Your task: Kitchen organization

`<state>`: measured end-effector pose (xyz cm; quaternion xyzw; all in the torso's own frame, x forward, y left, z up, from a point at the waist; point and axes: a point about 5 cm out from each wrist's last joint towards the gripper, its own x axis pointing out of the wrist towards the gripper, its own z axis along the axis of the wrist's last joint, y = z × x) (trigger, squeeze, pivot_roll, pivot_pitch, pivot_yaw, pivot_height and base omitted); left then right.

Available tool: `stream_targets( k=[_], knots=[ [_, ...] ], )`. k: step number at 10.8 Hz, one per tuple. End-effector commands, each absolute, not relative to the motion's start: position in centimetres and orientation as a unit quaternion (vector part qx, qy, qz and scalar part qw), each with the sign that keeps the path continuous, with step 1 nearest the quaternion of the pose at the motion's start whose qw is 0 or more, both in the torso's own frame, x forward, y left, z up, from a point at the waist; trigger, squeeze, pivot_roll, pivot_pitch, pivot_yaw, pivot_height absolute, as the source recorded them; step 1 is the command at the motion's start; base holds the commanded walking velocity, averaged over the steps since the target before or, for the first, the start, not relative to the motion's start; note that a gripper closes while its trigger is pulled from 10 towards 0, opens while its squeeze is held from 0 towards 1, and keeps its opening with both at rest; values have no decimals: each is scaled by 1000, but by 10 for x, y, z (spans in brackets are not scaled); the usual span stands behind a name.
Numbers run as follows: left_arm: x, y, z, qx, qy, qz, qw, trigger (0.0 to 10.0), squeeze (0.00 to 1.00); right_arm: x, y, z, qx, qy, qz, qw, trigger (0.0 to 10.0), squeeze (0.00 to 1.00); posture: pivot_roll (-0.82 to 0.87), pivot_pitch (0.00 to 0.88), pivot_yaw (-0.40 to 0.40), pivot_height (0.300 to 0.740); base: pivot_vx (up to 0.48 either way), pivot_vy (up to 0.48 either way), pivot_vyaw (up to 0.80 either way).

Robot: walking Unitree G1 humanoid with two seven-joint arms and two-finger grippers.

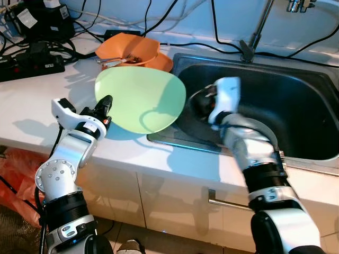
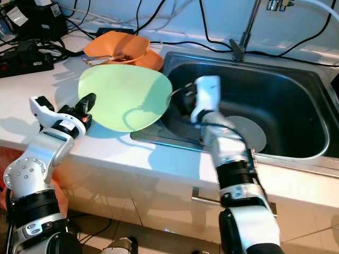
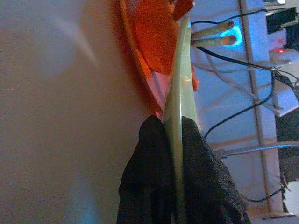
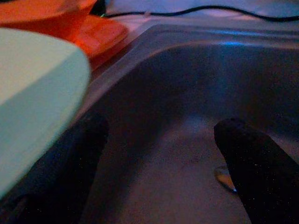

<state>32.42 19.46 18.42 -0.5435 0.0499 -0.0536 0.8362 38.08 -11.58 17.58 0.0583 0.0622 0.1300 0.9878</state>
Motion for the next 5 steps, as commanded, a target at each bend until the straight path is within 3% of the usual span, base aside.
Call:
stream_targets(
  k=[1, 2, 5],
  knots=[
    [325, 190, 194, -551, 25, -86, 830, 0, 0, 381, -127, 184, 73, 37, 112, 990, 10000, 0, 116, 76, -14, 740, 0, 0, 0],
    [326, 189, 200, -555, 4, -97, 826, 0, 0, 379, -134, 196, 112, -8, 102, 988, 10000, 0, 113, 76, -14, 740, 0, 0, 0],
    [328, 165, 209, -554, 2, -166, 816, 0, 0, 368, -125, 197, 224, -5, 168, 960, 10000, 0, 108, 74, -18, 740, 0, 0, 0]
  ],
)
